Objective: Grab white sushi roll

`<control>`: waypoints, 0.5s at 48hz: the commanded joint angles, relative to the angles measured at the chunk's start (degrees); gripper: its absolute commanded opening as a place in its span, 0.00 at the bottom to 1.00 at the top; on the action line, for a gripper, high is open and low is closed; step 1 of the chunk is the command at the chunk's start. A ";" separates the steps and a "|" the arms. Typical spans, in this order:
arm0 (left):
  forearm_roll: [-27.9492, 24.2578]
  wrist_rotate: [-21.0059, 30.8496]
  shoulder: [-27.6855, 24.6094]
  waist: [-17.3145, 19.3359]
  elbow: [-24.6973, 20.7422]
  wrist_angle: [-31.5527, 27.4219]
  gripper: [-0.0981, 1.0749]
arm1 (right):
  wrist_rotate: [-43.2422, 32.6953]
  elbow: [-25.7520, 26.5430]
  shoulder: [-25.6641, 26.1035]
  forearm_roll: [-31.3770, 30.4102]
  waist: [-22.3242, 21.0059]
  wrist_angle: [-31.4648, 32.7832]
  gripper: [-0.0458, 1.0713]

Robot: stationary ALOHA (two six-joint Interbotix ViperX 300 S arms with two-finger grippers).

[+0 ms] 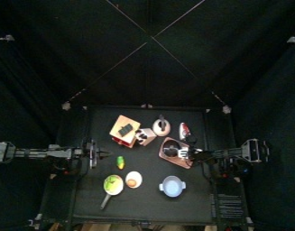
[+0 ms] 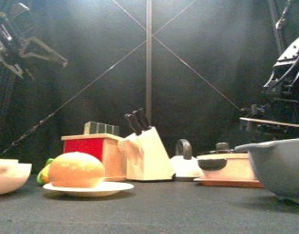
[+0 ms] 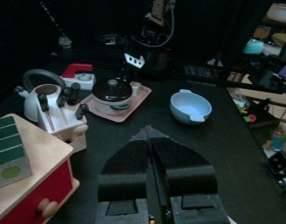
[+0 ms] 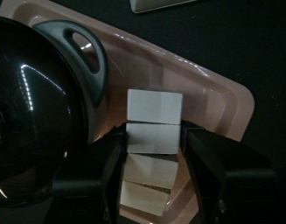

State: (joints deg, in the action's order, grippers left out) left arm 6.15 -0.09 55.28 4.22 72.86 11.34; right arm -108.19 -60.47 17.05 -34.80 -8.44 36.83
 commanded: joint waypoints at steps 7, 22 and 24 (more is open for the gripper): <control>0.00 0.00 -0.18 0.09 -0.79 0.18 0.40 | 0.09 1.14 5.27 0.09 0.18 3.69 0.55; 0.00 0.00 -0.09 0.09 -0.79 0.18 0.40 | 0.18 1.05 5.54 0.00 0.26 4.04 0.55; 0.00 0.00 -0.09 0.09 -0.79 0.18 0.40 | 0.18 1.05 5.54 0.00 0.44 4.04 0.55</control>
